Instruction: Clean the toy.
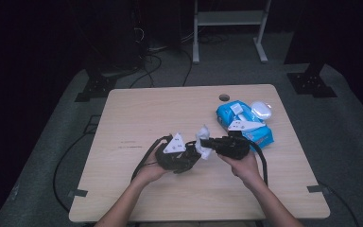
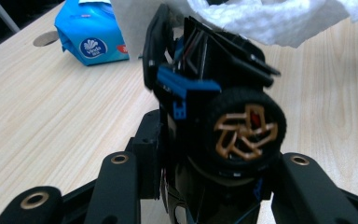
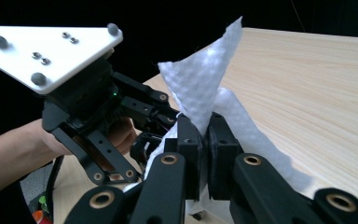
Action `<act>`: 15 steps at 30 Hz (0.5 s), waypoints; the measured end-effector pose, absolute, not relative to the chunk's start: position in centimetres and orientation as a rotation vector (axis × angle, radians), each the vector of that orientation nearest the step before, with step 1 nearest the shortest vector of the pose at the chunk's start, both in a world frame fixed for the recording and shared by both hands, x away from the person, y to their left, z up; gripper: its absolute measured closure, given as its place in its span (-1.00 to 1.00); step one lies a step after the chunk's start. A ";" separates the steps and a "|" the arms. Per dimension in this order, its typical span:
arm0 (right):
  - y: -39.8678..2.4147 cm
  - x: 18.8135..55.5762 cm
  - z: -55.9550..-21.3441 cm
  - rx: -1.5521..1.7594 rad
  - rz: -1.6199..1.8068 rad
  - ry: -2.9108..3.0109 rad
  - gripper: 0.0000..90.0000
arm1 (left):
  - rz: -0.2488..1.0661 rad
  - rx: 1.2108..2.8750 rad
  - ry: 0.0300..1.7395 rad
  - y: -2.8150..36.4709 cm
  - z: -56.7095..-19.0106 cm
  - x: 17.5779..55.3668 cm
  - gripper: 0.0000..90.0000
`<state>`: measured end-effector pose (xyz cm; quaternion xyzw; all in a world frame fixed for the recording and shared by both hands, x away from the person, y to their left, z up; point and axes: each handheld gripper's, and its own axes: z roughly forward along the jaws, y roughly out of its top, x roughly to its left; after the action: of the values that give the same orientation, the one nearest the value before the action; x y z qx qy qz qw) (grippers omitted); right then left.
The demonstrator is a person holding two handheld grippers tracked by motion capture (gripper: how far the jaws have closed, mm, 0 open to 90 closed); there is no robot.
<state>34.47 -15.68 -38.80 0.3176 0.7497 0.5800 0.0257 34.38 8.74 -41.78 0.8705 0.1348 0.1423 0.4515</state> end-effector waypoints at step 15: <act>-16.0 34.9 -39.5 1.016 1.790 2.323 0.89 | 0.358 2.133 0.330 9.2 -41.9 34.3 0.26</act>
<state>34.91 -15.97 -39.50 0.3272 0.7483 0.5767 0.0192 34.35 9.17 -41.91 0.8662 0.1342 0.1456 0.4588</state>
